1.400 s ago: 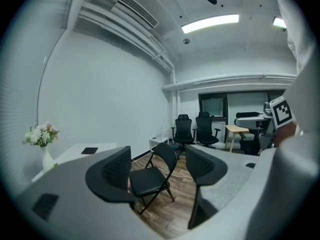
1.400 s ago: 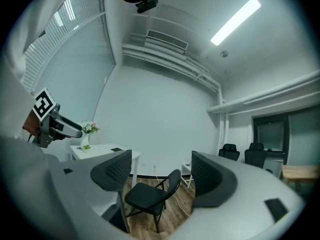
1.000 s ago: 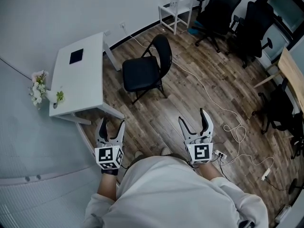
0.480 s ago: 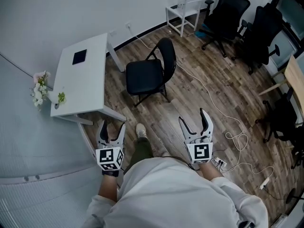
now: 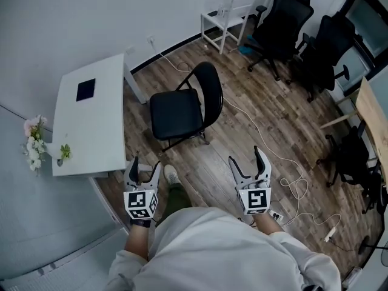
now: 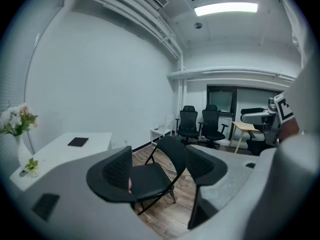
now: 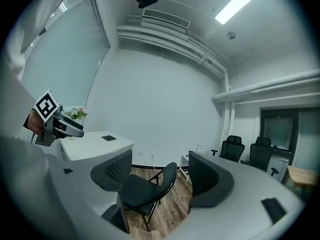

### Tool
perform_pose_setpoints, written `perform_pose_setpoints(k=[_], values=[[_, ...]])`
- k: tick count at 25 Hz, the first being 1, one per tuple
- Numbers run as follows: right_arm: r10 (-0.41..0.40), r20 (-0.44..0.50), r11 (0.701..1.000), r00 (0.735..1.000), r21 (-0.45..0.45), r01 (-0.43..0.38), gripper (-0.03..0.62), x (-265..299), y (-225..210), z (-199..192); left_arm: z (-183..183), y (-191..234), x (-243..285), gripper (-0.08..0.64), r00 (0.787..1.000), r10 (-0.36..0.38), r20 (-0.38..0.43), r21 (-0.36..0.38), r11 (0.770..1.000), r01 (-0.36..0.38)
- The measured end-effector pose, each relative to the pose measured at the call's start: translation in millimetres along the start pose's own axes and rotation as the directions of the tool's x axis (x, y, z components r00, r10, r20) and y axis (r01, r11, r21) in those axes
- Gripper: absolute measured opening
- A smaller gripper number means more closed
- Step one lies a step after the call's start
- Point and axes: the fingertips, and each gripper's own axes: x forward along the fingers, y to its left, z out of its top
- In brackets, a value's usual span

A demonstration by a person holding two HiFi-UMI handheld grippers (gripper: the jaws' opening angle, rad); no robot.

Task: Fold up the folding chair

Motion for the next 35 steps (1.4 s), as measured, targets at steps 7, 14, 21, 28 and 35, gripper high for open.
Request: perform_pose_setpoints(k=[7, 14, 21, 28, 35], values=[[-0.03, -0.054, 0.999, 0.998, -0.013, 0.03, 0.36, 128, 1, 16, 0, 77, 98, 0.339, 0.994, -0.08, -0.072, -0.048, 0.996, 0.077], [-0.05, -0.117, 0.998, 0.992, -0.05, 0.045, 0.36, 249, -10, 23, -15, 134, 183, 0.339, 0.979, -0.139, -0.151, -0.091, 0.988, 0.126], [-0.016, -0.222, 0.999, 0.975, -0.042, 0.007, 0.359, 355, -59, -34, -82, 156, 268, 0.339, 0.944, -0.148, -0.295, -0.192, 0.977, 0.093], [0.063, -0.367, 0.998, 0.928, 0.001, -0.067, 0.359, 482, -102, -134, -190, 179, 365, 0.344, 0.869, -0.137, -0.475, -0.283, 0.959, -0.003], [0.101, -0.497, 0.995, 0.862, 0.069, -0.077, 0.359, 583, -131, -216, -326, 207, 444, 0.368, 0.757, -0.187, -0.626, -0.427, 0.894, -0.133]])
